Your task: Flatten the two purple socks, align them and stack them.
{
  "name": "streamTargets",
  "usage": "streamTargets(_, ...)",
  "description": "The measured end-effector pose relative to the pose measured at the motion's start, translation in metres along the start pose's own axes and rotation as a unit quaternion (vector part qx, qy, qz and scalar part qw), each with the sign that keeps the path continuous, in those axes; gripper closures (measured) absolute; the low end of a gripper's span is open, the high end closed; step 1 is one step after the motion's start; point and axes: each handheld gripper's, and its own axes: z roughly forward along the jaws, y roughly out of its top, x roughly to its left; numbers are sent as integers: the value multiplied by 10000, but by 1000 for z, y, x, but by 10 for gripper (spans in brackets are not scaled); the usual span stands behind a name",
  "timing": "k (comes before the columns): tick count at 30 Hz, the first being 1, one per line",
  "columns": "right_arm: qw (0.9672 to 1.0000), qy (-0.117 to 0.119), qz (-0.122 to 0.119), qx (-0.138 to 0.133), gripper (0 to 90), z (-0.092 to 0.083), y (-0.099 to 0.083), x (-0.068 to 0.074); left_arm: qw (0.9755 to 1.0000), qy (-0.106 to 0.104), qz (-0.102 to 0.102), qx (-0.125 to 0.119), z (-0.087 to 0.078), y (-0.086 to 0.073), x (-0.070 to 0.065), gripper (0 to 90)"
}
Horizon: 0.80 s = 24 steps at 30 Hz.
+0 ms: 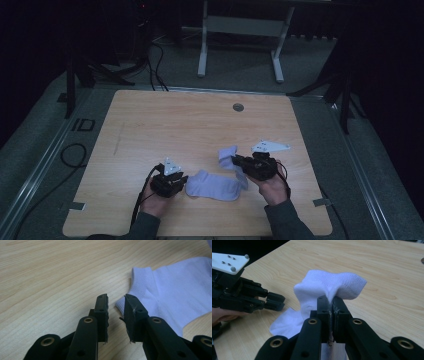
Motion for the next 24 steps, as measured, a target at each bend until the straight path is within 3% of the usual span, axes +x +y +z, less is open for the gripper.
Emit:
streamTargets(5, 9998, -130, -121, 51, 858, -1, -2, 3, 10000, -33, 13, 29, 0, -2, -3, 727)
streamTargets(9, 9998, -159, -70, 83, 858, 2, -5, 4, 9999, -66, 39, 70, 0, -5, -5, 727)
streamTargets(19, 9998, 35, 47, 167, 854, 22, -11, 18, 9997, -120, 114, 187, 2, -8, -12, 727)
streamTargets(24, 9996, 137, 70, 249, 854, 34, -16, 23, 9999, -122, 75, 57, -2, -6, -11, 727)
